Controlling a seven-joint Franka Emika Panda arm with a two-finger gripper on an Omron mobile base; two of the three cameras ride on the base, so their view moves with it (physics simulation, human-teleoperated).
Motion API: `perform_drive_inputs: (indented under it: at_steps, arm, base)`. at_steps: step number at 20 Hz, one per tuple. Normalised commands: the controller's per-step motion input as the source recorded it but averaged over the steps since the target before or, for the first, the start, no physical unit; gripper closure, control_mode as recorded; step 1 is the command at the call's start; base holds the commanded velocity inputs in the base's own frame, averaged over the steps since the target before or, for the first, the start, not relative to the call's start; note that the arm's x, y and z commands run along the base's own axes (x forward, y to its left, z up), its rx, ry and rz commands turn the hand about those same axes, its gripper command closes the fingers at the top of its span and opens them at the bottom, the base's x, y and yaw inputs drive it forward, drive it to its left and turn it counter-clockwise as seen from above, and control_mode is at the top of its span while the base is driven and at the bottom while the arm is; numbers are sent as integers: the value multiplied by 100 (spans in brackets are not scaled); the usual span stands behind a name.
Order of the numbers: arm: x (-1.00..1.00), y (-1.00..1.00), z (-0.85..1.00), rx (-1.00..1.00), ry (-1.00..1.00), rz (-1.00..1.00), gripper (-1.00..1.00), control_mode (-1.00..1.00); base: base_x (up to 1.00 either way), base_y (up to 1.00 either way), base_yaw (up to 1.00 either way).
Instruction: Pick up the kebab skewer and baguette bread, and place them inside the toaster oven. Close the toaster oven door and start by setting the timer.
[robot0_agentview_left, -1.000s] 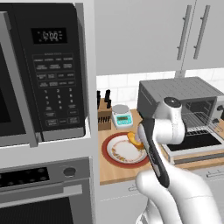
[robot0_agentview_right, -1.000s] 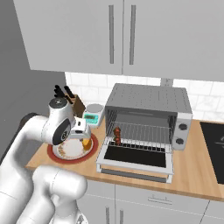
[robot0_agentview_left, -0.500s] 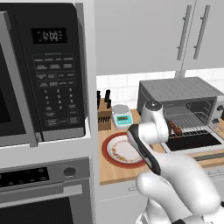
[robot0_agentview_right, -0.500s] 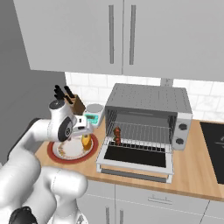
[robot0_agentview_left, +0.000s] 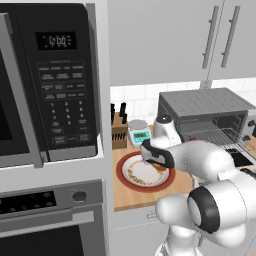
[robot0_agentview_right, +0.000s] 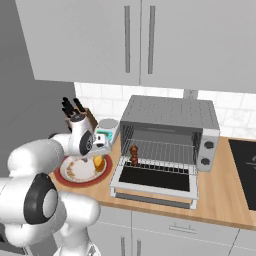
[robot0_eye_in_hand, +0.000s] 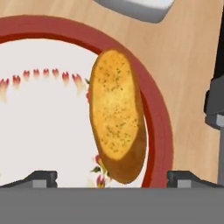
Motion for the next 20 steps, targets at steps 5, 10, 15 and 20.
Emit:
perform_drive_inputs:
  at_steps: [5,10,15,20]
  arm:
    - [52,0,-20,0,8,0,-100,-100]
    - [19,0,-35,0,2,0,-100,-100]
    - [4,0,-31,0,0,0,-100,-100]
    - [-12,0,-16,0,0,0,-100,-100]
  base:
    - [0,0,0]
    - [0,0,0]
    - [0,0,0]
    - [0,0,0]
